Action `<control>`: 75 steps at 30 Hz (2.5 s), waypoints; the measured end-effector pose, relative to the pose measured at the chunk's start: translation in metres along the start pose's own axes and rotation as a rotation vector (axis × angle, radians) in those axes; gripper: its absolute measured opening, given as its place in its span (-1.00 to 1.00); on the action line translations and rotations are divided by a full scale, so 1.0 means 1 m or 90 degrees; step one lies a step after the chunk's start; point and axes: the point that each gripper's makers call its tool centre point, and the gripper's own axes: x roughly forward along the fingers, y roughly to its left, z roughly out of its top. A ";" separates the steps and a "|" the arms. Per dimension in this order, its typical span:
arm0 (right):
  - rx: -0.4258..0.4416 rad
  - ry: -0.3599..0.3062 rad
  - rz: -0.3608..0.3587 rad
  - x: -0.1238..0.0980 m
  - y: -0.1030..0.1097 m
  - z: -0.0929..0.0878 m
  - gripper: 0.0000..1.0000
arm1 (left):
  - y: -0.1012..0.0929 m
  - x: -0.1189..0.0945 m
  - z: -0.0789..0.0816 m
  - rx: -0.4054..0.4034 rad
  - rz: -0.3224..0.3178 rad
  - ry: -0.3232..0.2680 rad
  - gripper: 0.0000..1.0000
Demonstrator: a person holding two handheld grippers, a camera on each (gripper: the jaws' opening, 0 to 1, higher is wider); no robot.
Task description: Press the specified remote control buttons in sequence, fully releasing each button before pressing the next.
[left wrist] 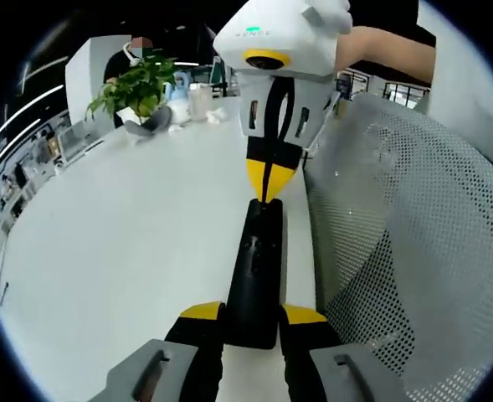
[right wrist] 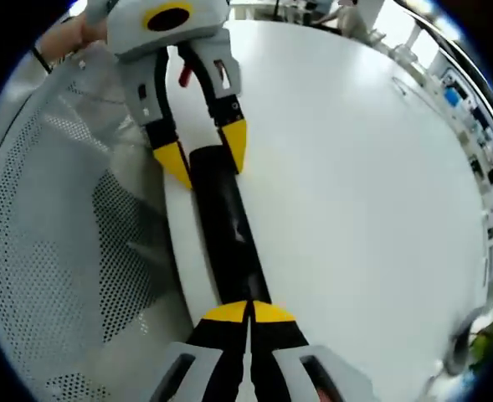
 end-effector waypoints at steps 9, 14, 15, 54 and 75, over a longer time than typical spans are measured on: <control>-0.027 -0.069 -0.043 -0.001 0.002 0.000 -1.00 | -0.001 0.000 0.002 0.006 0.003 -0.027 -0.48; 0.025 -0.152 -0.075 -0.003 0.002 0.001 -1.00 | -0.001 0.000 0.002 0.008 0.002 -0.038 -0.48; 0.069 -0.178 -0.074 -0.004 0.001 0.001 -1.00 | -0.001 0.000 0.002 0.008 0.002 -0.039 -0.48; 0.049 -0.130 -0.045 -0.001 0.005 0.010 -1.00 | -0.002 0.002 0.005 -0.014 -0.011 -0.032 -0.46; -0.123 -0.150 0.018 -0.008 0.009 0.023 -1.00 | -0.003 0.001 0.004 0.011 -0.007 -0.024 -0.48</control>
